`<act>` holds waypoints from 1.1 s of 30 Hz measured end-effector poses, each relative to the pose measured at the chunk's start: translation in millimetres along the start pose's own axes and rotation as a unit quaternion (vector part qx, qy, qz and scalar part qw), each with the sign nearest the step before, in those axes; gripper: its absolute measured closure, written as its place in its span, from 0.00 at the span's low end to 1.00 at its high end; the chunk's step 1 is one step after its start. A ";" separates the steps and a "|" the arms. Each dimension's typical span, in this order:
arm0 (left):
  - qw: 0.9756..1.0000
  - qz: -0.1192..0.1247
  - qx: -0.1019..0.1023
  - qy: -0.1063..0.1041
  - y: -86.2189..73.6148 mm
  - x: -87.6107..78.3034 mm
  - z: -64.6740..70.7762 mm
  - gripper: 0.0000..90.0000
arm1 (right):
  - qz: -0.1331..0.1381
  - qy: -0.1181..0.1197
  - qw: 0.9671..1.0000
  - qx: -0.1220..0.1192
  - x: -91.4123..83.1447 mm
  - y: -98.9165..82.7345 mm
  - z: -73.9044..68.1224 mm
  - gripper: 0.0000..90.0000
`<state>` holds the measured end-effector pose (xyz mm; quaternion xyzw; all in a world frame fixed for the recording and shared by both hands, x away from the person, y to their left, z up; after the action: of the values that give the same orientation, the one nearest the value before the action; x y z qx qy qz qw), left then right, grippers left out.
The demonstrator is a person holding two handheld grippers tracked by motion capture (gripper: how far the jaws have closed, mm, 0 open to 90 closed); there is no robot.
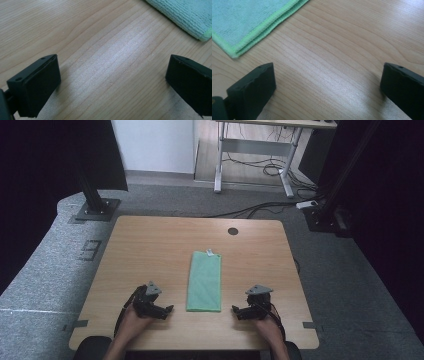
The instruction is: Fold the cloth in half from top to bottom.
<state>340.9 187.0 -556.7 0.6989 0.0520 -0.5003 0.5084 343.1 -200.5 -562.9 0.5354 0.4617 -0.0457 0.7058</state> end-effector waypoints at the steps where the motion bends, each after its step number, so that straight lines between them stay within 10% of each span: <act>1: 1.000 0.000 0.000 0.000 0.0 0.0 0.0 0.00 | 0.001 0.002 1.000 0.000 0.0 0.3 -0.3 0.01; 33: 1.000 0.000 -0.002 0.001 0.2 0.3 0.2 0.00 | 0.011 0.024 1.000 -0.018 32.0 68.1 -29.7 0.00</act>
<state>341.0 186.7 -556.7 0.6987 0.0531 -0.4993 0.5096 381.5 -134.3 -536.7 0.5291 0.4728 -0.0170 0.7044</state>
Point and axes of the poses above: each handheld gripper's, and its own axes: x roughly forward along the jaws, y roughly out of its top, z roughly to its right, the point moved 1 cm from there along x, roughly forward along the jaws, and after that the axes turned 1 degree about -x, right-handed, at the moved point
